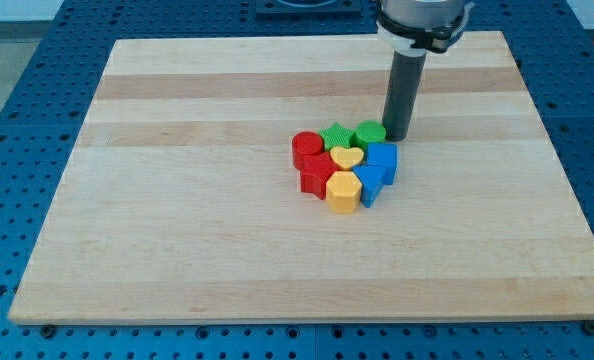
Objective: Move the green circle to the right of the green star
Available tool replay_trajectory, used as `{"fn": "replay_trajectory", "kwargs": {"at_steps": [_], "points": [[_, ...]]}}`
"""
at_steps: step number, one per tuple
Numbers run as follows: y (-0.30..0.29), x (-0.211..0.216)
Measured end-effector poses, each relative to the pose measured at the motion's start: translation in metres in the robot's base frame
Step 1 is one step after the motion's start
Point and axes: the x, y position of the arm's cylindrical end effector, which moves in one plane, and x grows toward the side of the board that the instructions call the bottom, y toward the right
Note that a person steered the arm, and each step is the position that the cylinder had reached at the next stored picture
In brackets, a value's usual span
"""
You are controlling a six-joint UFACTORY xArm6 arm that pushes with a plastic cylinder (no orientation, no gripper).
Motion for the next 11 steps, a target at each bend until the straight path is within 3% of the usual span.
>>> {"fn": "replay_trajectory", "kwargs": {"at_steps": [3, 5, 8, 11], "points": [[-0.023, 0.001], [0.01, -0.044], [-0.077, -0.034], [-0.092, -0.013]]}}
